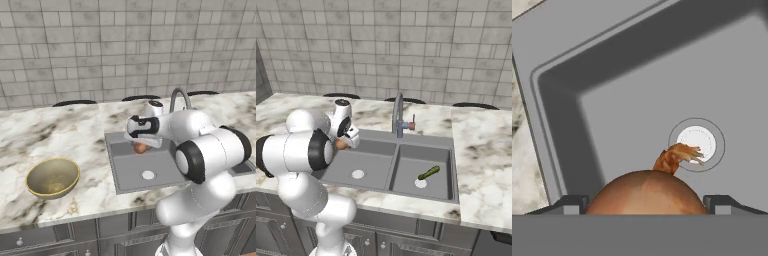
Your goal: Remove the squash and onion from the sink. Then move the bowl and cup from the counter to the sink for washing.
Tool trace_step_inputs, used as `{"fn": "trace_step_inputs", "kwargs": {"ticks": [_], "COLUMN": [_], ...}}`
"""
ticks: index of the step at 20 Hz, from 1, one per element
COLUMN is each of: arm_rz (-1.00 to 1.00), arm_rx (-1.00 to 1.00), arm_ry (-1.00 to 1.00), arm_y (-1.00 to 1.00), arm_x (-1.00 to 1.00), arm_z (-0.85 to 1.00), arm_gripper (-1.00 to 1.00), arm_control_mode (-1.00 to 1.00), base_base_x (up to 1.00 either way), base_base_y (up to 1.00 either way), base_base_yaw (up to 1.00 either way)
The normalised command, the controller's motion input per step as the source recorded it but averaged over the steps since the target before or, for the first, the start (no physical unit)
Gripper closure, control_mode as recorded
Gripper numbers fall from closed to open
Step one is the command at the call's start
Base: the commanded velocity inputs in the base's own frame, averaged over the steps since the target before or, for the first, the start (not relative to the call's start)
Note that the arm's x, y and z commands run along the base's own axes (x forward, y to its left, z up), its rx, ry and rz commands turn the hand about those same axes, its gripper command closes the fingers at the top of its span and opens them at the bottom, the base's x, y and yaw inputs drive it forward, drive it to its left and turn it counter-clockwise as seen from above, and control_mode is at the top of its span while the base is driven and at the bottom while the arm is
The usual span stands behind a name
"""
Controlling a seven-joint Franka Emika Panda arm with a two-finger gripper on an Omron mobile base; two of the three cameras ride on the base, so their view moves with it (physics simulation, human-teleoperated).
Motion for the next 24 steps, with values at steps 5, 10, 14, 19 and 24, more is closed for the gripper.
{"fn": "trace_step_inputs", "kwargs": {"ticks": [5, 10, 14, 19, 24], "arm_rz": [0.11, 0.1, 0.06, 0.03, 0.01], "arm_rx": [0.0, 0.0, 0.0, 0.0, 0.0], "arm_ry": [0.09, 0.09, 0.04, 0.01, 0.03], "arm_y": [0.24, 0.33, 0.41, 0.42, 0.42], "arm_x": [0.0, 0.01, 0.04, 0.08, 0.07], "arm_z": [0.31, 0.18, 0.07, 0.02, 0.01], "arm_gripper": [1.0, 1.0, 1.0, 1.0, 1.0], "arm_control_mode": [-1.0, -1.0, -1.0, -1.0, -1.0], "base_base_x": [0.0, 0.0, 0.0, 0.0, 0.0], "base_base_y": [0.0, 0.0, 0.0, 0.0, 0.0], "base_base_yaw": [0.0, 0.0, 0.0, 0.0, 0.0]}}
